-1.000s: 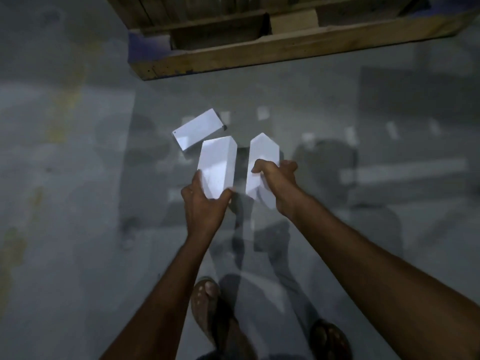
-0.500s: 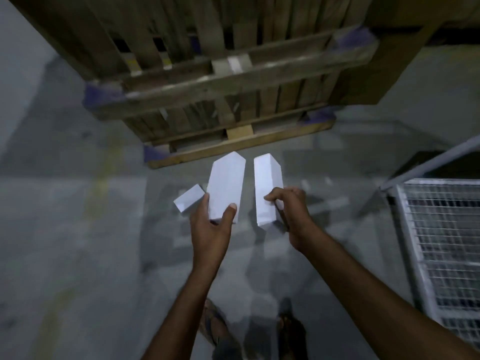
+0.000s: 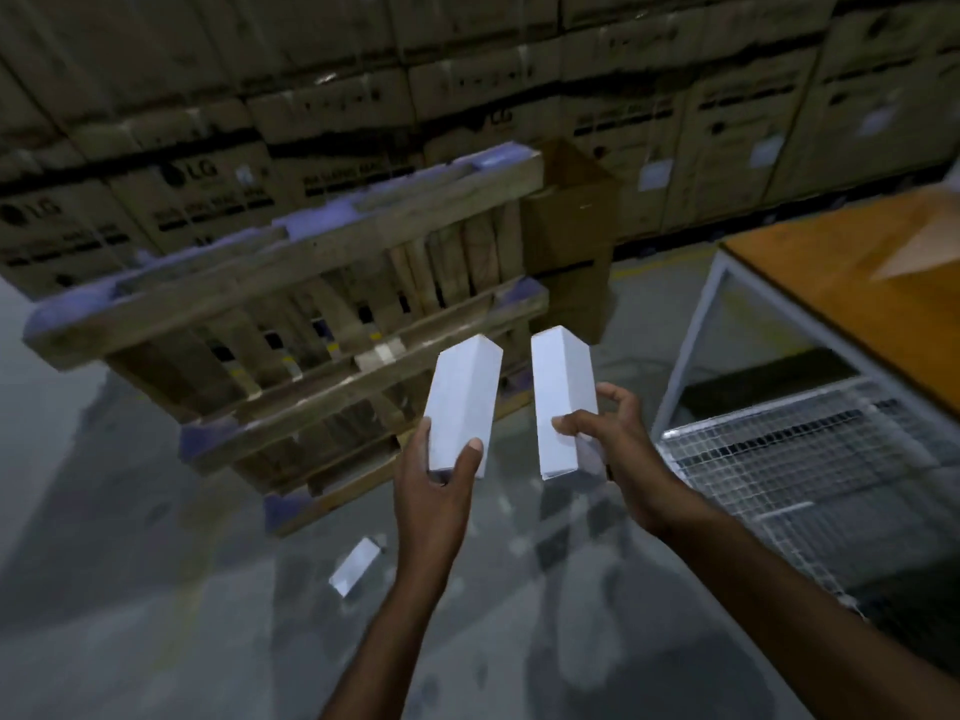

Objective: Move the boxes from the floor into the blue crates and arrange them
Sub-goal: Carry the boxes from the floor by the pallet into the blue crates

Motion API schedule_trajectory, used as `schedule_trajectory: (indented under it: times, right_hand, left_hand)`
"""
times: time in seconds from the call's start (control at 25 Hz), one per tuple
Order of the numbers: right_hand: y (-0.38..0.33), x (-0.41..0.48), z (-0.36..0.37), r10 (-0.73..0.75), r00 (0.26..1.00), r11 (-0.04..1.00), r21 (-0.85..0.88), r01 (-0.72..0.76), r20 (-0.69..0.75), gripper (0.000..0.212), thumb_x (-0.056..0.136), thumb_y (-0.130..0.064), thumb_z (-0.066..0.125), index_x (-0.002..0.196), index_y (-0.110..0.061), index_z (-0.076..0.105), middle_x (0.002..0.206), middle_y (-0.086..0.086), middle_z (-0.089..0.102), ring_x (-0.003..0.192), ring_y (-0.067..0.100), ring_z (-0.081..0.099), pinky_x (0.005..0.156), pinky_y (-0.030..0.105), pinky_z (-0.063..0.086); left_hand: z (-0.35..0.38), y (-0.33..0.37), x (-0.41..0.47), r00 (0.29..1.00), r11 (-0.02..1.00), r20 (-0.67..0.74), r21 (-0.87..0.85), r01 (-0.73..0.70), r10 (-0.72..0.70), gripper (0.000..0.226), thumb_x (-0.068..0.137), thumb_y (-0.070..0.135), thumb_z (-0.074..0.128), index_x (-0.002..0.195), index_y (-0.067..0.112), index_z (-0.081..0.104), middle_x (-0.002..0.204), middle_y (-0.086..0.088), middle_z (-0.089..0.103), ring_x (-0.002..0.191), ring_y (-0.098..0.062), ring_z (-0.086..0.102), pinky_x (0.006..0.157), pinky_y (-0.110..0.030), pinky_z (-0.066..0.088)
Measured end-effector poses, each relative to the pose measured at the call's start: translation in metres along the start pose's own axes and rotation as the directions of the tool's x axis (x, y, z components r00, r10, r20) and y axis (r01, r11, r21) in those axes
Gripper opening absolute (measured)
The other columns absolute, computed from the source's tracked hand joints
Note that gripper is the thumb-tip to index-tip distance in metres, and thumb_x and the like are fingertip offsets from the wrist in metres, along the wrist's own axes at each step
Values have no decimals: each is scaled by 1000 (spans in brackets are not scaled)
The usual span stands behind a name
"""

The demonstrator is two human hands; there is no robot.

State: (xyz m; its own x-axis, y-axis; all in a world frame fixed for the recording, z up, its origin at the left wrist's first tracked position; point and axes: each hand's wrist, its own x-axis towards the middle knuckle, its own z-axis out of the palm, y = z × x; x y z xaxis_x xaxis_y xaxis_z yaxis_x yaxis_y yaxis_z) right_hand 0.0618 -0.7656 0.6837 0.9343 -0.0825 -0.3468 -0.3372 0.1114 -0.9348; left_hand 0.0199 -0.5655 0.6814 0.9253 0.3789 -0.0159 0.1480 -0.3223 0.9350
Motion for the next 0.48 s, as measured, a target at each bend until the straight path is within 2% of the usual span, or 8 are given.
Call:
schedule_trajectory:
  times: [0.04, 0.16, 0.24, 0.36, 0.44, 0.48]
  right_hand:
    - [-9, -18, -11, -45, 998, 999, 13, 46, -40, 70, 83, -24, 79, 134, -31, 32, 119, -6, 55, 106, 19, 57, 87, 39, 50]
    - [-33, -72, -48, -180, 972, 983, 12, 184, -153, 75, 75, -25, 83, 132, -27, 35, 122, -4, 57, 103, 15, 59, 77, 33, 49]
    - [-45, -106, -70, -239, 948, 970, -20, 241, -208, 74, 78, -23, 83, 133, -29, 34, 122, -7, 53, 105, 14, 58, 78, 33, 51]
    - [-56, -159, -113, -343, 893, 939, -71, 337, -291, 84, 69, -33, 85, 135, -33, 34, 130, -7, 51, 116, 17, 56, 91, 39, 53]
    - [-65, -190, -141, -403, 844, 914, -108, 391, -353, 85, 67, -35, 85, 136, -33, 35, 134, -7, 50, 119, 15, 54, 86, 33, 52]
    - [-68, -207, -158, -426, 814, 903, -123, 413, -394, 84, 70, -33, 85, 137, -34, 35, 134, -7, 49, 119, 15, 53, 83, 30, 51]
  left_hand:
    - [0, 15, -11, 999, 999, 27, 1, -35, 35, 68, 91, 41, 72, 151, 27, 42, 151, 2, 43, 114, -5, 44, 65, 2, 38]
    - [11, 54, -47, 984, 990, 108, -27, -141, 143, 69, 91, 42, 71, 152, 30, 40, 151, -1, 39, 116, -7, 42, 81, -19, 43]
    - [20, 75, -71, 966, 975, 138, -60, -213, 219, 70, 91, 41, 71, 152, 30, 39, 150, -1, 39, 116, -7, 42, 82, -22, 43]
    - [40, 104, -107, 925, 949, 220, -119, -291, 311, 71, 89, 47, 72, 151, 36, 39, 150, 2, 38, 118, -10, 44, 82, -22, 47]
    - [58, 125, -130, 893, 926, 259, -179, -331, 369, 72, 86, 53, 73, 149, 42, 39, 149, 4, 38, 122, -13, 46, 87, -29, 55]
    - [67, 138, -144, 871, 913, 283, -197, -357, 401, 72, 86, 52, 73, 149, 41, 39, 150, 4, 38, 123, -12, 45, 88, -26, 54]
